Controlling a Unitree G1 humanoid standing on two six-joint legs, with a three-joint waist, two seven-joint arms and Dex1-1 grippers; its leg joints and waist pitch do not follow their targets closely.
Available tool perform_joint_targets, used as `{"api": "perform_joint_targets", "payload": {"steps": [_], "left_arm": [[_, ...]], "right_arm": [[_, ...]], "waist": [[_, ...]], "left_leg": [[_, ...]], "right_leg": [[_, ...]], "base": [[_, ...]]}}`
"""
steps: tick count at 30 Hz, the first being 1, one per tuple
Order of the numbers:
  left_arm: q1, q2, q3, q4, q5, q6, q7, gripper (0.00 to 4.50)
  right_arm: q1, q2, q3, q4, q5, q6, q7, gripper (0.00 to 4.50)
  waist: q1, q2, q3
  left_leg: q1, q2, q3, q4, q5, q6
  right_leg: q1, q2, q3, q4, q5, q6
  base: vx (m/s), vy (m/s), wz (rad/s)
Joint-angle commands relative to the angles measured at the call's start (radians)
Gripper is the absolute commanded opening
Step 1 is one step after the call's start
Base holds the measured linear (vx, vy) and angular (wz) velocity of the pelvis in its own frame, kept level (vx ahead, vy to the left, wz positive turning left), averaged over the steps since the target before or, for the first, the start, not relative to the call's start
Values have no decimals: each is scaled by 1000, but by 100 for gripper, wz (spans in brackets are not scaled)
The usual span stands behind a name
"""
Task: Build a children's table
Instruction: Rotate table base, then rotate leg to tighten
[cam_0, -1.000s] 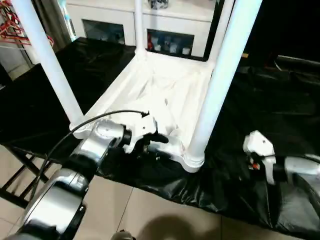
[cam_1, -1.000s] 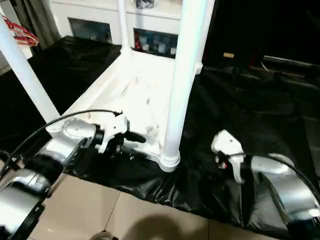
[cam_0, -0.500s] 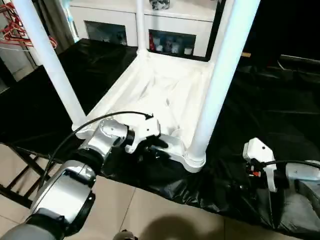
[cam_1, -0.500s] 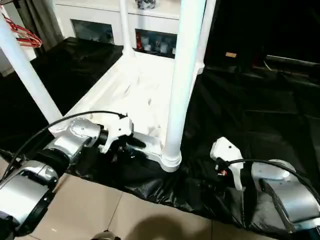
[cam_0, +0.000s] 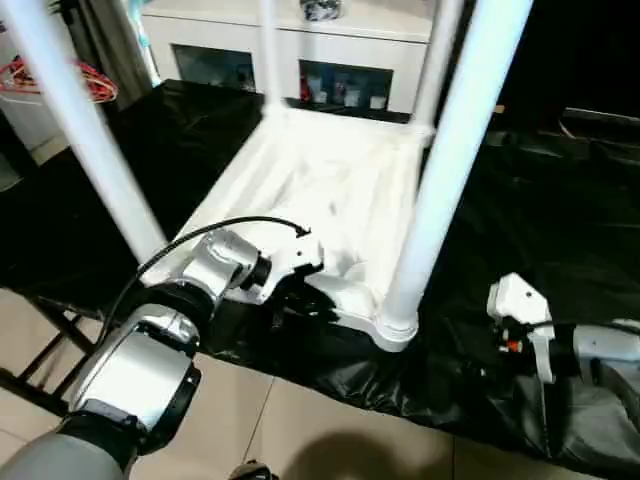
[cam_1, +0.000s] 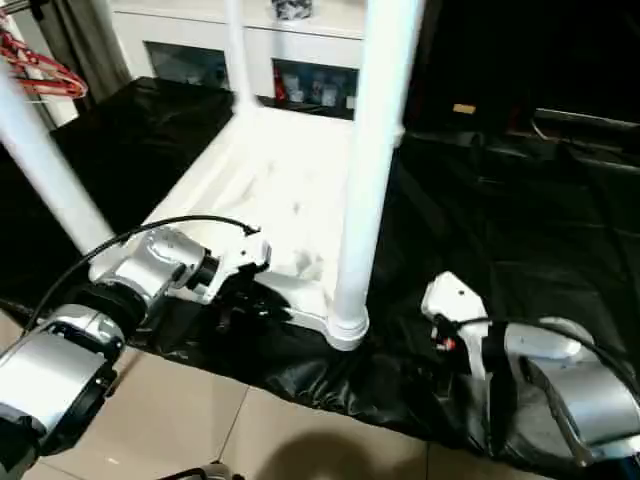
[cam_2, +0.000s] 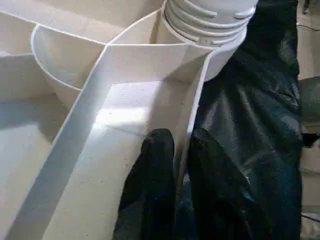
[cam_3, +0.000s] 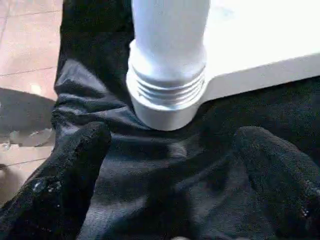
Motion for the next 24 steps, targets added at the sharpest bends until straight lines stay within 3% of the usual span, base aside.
{"api": "perform_joint_targets", "payload": {"steps": [1,4,9,10,11,12,13,14,16,24], "left_arm": [[19,29,24,-4,-4,61,49,30],[69,36,52,-63,-21,76,106,15],[186,47,73,-245,-39,89,125,2],[210,47,74,-280,-41,70,128,1],[231,46,76,-311,-45,66,133,1],[256,46,76,-348,-46,65,142,1],[266,46,76,-366,-46,64,144,1],[277,47,76,-384,-46,67,147,1],[319,50,78,-453,-52,81,159,1],[375,86,40,-555,-14,130,170,1]], "right_arm": [[-20,12,2,12,-8,-10,-17,450],[-36,32,10,34,-19,-22,-30,450],[-55,57,27,56,-35,-35,-50,450],[-58,62,30,59,-36,-37,-53,450],[-60,66,32,61,-38,-40,-53,450],[-63,71,34,68,-40,-47,-51,450],[-65,74,35,71,-41,-50,-51,450],[-67,76,36,74,-43,-52,-50,450],[-87,93,37,94,-43,-72,-57,450],[-159,167,78,165,-86,-99,-101,450]], "waist": [[5,-29,-61],[-3,-25,-60],[-25,-31,-60],[-28,-39,-61],[-29,-36,-59],[-30,-43,-58],[-30,-43,-58],[-31,-39,-57],[-32,-45,-56],[-37,-39,-60]], "left_leg": [[-4,-2,4,-63,-185,50],[-5,0,2,-65,-188,50],[-8,3,1,-69,-187,52],[-7,4,2,-69,-186,54],[-8,3,2,-69,-184,56],[-7,4,3,-70,-189,57],[-7,4,3,-70,-189,57],[-6,4,4,-71,-192,57],[-8,4,4,-73,-188,56],[-6,3,6,-71,-153,53]], "right_leg": [[64,-48,32,-76,-211,-200],[62,-51,31,-76,-238,-199],[60,-51,31,-76,-245,-188],[60,-51,31,-76,-241,-188],[59,-50,31,-75,-243,-186],[57,-51,32,-76,-268,-175],[57,-51,32,-76,-268,-175],[53,-52,32,-80,-291,-164],[52,-51,33,-80,-300,-156],[51,-47,35,-69,-209,-174]], "base": [[0,0,0],[0,0,0],[0,0,0],[0,0,0],[0,0,0],[0,0,0],[0,0,0],[0,0,0],[0,0,0],[0,0,0]]}}
